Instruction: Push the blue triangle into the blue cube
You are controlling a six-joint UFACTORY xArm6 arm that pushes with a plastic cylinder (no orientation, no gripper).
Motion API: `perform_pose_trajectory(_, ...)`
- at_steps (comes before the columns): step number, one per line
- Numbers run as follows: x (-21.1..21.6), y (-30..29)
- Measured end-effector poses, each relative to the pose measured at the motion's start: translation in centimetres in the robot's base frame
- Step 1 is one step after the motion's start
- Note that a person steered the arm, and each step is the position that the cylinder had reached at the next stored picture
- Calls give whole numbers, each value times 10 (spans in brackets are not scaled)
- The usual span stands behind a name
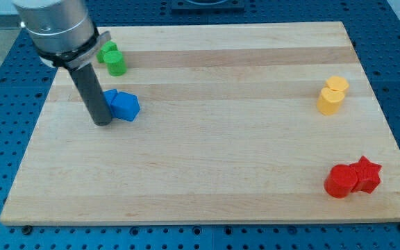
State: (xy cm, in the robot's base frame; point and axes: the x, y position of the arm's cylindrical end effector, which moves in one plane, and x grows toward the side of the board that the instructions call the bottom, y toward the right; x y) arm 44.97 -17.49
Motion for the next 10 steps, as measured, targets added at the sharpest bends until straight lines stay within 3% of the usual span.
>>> perform_pose_trajectory(1, -11, 46)
perform_pose_trajectory(2, -11, 52)
perform_pose_trajectory(4, 10, -47)
perform_pose_trajectory(6, -47, -52)
perform_pose_trajectory(7, -47, -51)
perform_pose_trajectory(10, -47, 24)
